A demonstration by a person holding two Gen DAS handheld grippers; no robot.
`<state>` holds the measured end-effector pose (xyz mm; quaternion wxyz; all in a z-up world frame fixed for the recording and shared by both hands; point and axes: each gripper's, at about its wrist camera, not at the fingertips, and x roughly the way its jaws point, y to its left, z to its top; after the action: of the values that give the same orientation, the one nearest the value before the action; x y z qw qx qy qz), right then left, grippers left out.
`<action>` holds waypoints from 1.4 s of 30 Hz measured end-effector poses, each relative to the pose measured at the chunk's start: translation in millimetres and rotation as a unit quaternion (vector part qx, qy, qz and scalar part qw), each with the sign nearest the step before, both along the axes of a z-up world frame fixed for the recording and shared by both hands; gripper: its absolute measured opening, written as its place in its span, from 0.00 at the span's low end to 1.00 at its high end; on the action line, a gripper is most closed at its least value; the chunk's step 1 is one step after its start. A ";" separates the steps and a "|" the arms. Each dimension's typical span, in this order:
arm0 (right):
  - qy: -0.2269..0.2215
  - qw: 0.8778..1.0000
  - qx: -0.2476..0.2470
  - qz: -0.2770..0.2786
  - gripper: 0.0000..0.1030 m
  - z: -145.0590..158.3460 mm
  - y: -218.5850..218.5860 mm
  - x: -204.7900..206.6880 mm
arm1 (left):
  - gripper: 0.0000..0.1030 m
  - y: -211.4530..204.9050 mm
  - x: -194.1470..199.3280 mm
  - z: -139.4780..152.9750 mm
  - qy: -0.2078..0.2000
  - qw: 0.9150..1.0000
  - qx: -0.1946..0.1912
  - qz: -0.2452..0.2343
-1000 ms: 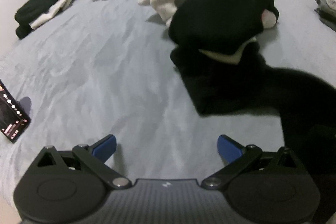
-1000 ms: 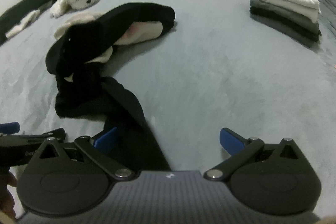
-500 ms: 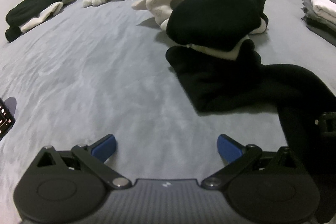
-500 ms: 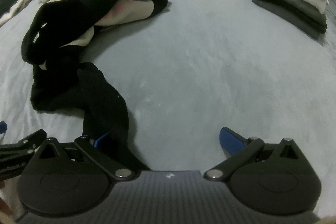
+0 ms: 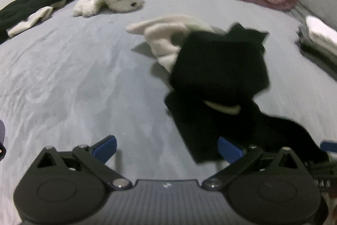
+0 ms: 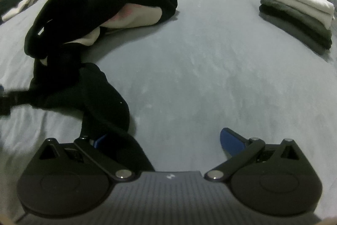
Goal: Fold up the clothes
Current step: 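Move both tools toward the pile and reach for the cream sweatshirt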
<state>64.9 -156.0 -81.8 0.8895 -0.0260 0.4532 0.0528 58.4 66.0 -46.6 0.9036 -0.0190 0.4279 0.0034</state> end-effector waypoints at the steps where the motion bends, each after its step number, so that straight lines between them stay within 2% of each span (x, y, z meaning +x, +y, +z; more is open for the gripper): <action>1: 0.004 1.000 0.002 -0.002 1.00 0.7 0.0 2.4 | 1.00 3.5 3.5 0.6 -0.001 1.000 -0.004 0.007; 4: 0.010 1.000 0.001 -0.002 1.00 3.0 2.4 7.6 | 1.00 12.5 21.2 0.8 0.028 0.999 -0.005 0.016; 9: -0.005 1.000 0.014 0.002 1.00 12.7 9.9 15.8 | 1.00 32.5 29.4 -6.2 0.025 0.999 -0.008 0.047; 11: -0.014 0.999 0.029 -0.001 1.00 16.9 11.7 19.9 | 1.00 39.9 31.4 -9.1 0.029 0.998 -0.023 0.057; 16: -0.028 0.996 0.087 -0.002 0.99 23.6 16.8 28.7 | 1.00 49.0 32.3 -8.9 0.014 0.996 -0.053 0.067; 21: -0.046 0.993 0.112 0.001 0.97 30.0 27.6 32.5 | 0.99 54.9 34.2 -8.0 -0.001 0.995 -0.076 0.070; 26: -0.077 0.988 0.134 0.008 0.94 38.7 37.4 31.3 | 0.99 63.3 36.2 -8.1 -0.009 0.993 -0.090 0.077; 33: -0.136 0.982 0.132 0.016 0.94 51.0 44.0 24.4 | 0.99 69.6 39.3 -12.3 -0.020 0.993 -0.076 0.087; 37: -0.170 0.977 0.124 0.045 0.94 62.4 47.6 18.5 | 0.99 74.2 41.3 -12.5 -0.024 0.993 -0.081 0.084; 39: -0.161 0.975 0.139 0.064 0.94 63.3 49.8 17.8 | 0.99 76.7 40.5 -12.6 -0.028 0.993 -0.083 0.085; 42: -0.118 0.972 0.177 0.096 0.94 55.7 56.6 20.5 | 0.99 81.3 40.5 -12.1 -0.034 0.992 -0.084 0.090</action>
<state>85.4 -99.5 -26.1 0.9178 0.0822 0.3240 0.2141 98.9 147.3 -58.7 0.9089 -0.1337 0.3921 0.0477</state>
